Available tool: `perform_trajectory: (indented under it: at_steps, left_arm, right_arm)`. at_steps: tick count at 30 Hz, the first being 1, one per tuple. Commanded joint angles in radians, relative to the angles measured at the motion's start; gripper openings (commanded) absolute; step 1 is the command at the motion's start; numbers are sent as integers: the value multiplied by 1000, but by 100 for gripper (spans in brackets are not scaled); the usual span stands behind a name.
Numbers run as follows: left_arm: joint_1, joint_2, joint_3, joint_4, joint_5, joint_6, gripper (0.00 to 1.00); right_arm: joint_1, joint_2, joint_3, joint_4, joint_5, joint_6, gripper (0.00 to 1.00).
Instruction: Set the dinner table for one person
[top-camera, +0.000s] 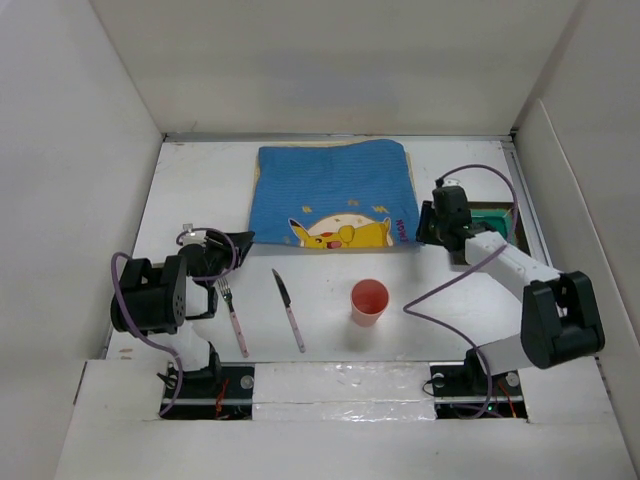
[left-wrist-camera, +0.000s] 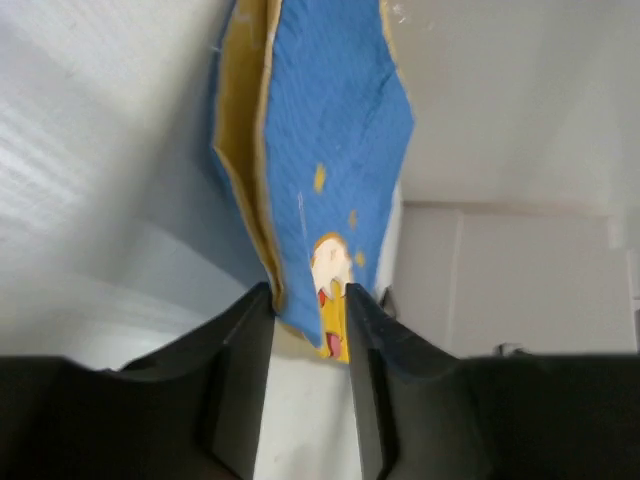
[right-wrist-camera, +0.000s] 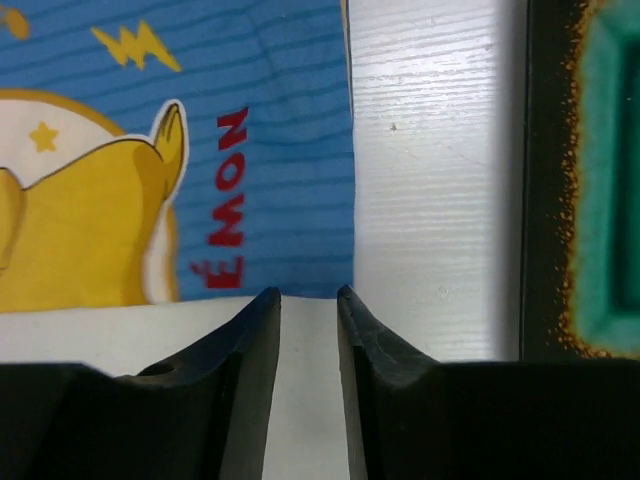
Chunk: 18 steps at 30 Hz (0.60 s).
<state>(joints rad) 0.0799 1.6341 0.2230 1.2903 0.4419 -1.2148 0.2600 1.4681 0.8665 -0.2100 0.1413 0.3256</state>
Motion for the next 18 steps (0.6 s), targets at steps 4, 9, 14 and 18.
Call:
perform_trajectory:
  at_steps: [4,9,14,18]
  left_arm:
    - [-9,-167,-33,322,3,-115,62]
    - [-31,-480,132,-279,-29,74,58]
    - [-75,-764,392,-745,-51,290,10]
    - [-75,-829,558,-1065,79,495,0]
  right_arm:
    - [-19,-244,34,-51,-13,47,56]
    - [-114,-473,-1,-36,6,165,33]
    - [-328,-663,-246,99,-54,328,0]
    - [-451,-712,-339,96,-26,404,28]
